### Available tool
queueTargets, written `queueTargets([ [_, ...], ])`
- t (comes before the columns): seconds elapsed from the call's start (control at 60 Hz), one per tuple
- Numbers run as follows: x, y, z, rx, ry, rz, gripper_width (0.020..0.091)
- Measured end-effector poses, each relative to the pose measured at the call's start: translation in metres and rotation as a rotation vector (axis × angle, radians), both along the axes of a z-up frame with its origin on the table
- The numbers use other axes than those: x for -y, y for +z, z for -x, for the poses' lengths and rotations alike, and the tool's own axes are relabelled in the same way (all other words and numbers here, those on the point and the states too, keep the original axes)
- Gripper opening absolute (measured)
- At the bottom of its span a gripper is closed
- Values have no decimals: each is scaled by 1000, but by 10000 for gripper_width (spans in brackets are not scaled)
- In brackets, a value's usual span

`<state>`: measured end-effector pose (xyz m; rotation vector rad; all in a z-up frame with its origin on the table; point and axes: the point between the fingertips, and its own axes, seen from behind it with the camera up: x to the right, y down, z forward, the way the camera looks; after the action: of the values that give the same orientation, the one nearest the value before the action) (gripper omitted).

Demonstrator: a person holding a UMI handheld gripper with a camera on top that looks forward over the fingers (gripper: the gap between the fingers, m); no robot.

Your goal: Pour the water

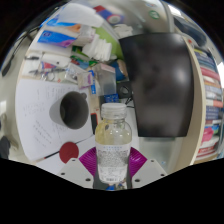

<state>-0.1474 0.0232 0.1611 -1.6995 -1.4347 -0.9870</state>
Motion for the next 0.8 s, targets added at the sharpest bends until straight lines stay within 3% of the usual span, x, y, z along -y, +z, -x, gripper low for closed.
queueTargets([
  [0.217,16,-1,0,-760,-274,54,405],
  [0.417,9,-30,-17,-1185,-412,24,403],
  [0.617,-7,-58,-34,-1365,-437,-70,403],
  [0.8,-16,-72,-33,-1413,-392,-118,404],
])
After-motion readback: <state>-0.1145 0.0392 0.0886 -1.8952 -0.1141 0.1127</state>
